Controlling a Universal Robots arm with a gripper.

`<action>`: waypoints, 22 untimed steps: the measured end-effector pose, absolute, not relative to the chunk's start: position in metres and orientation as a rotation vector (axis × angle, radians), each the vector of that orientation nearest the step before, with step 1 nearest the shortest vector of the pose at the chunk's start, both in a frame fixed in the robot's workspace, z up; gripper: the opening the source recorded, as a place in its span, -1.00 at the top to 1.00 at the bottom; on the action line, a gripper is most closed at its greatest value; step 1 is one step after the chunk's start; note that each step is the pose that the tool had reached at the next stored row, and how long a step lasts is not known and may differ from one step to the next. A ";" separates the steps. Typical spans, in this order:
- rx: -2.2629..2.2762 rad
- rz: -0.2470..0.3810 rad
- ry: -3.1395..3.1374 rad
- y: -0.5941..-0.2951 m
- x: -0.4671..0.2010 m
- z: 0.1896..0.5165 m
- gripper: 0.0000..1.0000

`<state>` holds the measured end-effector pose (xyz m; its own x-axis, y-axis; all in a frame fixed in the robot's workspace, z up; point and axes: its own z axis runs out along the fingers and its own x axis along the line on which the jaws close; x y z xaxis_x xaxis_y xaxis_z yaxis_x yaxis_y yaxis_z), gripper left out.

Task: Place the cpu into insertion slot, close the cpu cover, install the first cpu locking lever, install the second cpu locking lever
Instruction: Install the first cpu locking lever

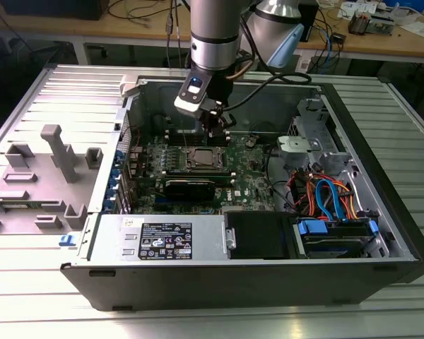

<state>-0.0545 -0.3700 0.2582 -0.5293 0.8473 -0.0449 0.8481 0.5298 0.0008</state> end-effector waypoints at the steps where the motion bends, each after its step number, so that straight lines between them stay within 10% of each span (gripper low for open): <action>1: 1.465 -0.031 2.733 -0.370 -0.054 0.259 0.79; 22: 1.125 -0.024 2.888 -0.370 -0.054 0.259 0.79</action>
<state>-0.0545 -0.3700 0.2591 -0.7359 0.6756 -0.0448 0.6763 0.7367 0.0008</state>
